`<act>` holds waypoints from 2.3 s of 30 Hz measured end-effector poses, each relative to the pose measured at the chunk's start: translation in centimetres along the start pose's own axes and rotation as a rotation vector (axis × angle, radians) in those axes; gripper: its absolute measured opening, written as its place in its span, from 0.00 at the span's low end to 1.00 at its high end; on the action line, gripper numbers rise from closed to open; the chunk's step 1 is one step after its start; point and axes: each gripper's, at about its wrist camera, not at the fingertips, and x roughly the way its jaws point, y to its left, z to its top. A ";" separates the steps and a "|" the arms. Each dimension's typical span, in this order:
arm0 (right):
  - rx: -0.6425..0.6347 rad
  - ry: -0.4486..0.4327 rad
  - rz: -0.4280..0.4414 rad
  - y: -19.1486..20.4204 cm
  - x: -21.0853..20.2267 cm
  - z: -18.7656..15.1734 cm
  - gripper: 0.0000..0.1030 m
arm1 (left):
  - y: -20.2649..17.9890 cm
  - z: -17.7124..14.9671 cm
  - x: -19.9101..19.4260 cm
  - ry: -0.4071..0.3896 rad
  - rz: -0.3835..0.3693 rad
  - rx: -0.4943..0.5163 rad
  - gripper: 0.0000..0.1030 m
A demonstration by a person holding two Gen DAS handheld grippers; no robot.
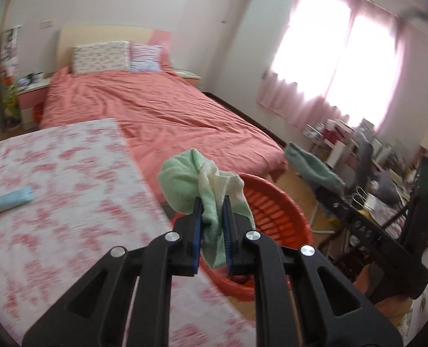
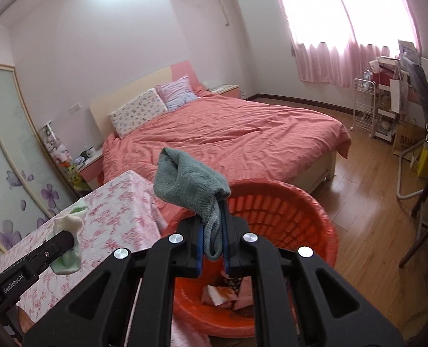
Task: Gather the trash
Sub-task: 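Drop the mint sock into the orange basket while the right tool drops the grey-green sock, then grasp the black mesh pad with the left tool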
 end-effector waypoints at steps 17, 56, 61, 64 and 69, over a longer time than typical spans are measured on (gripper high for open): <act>-0.010 0.100 -0.005 -2.6 2.3 -1.5 0.52 | -0.7 -1.7 7.4 0.110 0.089 0.033 0.51; -0.455 0.322 0.218 20.9 7.3 -10.4 0.54 | 38.4 -1.8 -5.0 0.145 0.671 -0.255 0.10; -0.496 0.348 0.274 24.5 7.6 -11.8 0.54 | 37.7 -4.5 -8.8 0.164 0.689 -0.264 0.10; -0.511 0.356 0.303 27.2 8.4 -12.2 0.54 | 37.7 -6.5 -11.2 0.177 0.728 -0.276 0.11; -0.473 0.386 0.336 32.1 10.4 -12.1 0.54 | 38.3 -7.9 -12.8 0.149 0.732 -0.312 0.17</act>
